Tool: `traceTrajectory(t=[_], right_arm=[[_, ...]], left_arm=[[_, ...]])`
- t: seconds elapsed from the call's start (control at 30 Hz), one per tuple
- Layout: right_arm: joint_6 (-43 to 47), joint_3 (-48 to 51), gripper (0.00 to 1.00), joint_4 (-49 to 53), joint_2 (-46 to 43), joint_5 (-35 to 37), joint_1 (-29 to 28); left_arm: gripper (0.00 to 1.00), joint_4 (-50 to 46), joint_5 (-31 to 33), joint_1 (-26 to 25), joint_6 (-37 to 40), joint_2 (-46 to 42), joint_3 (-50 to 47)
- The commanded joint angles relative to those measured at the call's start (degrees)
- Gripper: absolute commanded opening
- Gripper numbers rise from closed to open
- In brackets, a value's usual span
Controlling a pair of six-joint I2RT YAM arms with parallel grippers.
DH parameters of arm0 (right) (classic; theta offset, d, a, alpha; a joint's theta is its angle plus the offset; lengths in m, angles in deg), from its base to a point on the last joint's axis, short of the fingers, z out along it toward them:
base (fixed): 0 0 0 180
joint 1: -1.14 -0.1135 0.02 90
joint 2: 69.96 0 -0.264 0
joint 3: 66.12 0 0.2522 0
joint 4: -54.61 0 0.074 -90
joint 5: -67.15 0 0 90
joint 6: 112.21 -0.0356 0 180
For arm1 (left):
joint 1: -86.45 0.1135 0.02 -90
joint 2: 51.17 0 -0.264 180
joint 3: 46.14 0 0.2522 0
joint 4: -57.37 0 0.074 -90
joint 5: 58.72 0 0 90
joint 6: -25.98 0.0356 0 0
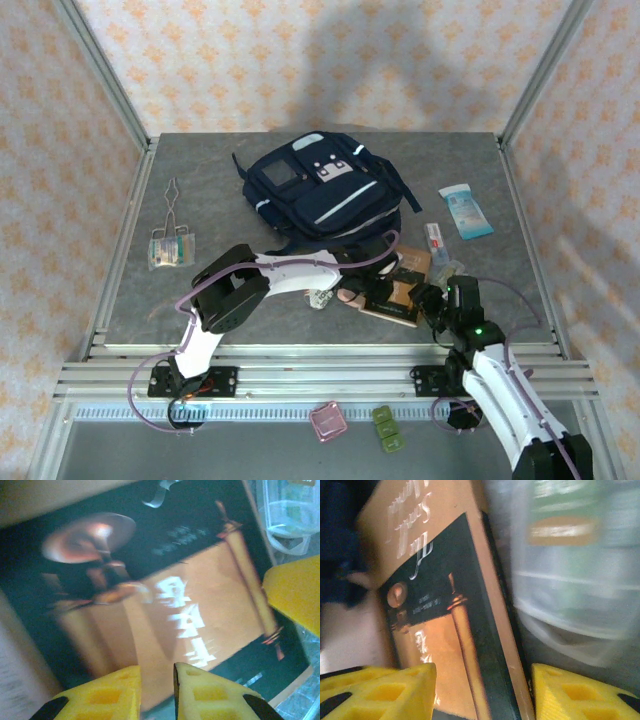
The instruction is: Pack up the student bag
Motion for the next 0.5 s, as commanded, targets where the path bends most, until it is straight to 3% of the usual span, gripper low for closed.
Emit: traceTrajectory(t=[0.0, 0.17, 0.3, 0.47], right_arm=[[-2.44, 0.93, 0.50, -26.49, -2.06, -17.47, -2.01], [-5.09, 2.14, 0.52, -28.42, -5.90, -14.67, -2.04], [-4.81, 3.65, 0.53, -28.16, -3.48, -13.97, -2.04], [-0.03, 1.48, 0.53, -19.17, 1.13, -9.95, -2.06]], left_arm=[[0.21, -3.80, 0.34, -0.02, 0.47, 3.07, -1.44], [0.21, -2.95, -0.04, -0.01, 0.38, 2.79, -2.52], [0.21, -1.87, -0.19, -0.02, -0.13, 2.11, -3.42], [0.21, -1.44, -0.07, -0.05, -0.32, 1.43, -3.34]])
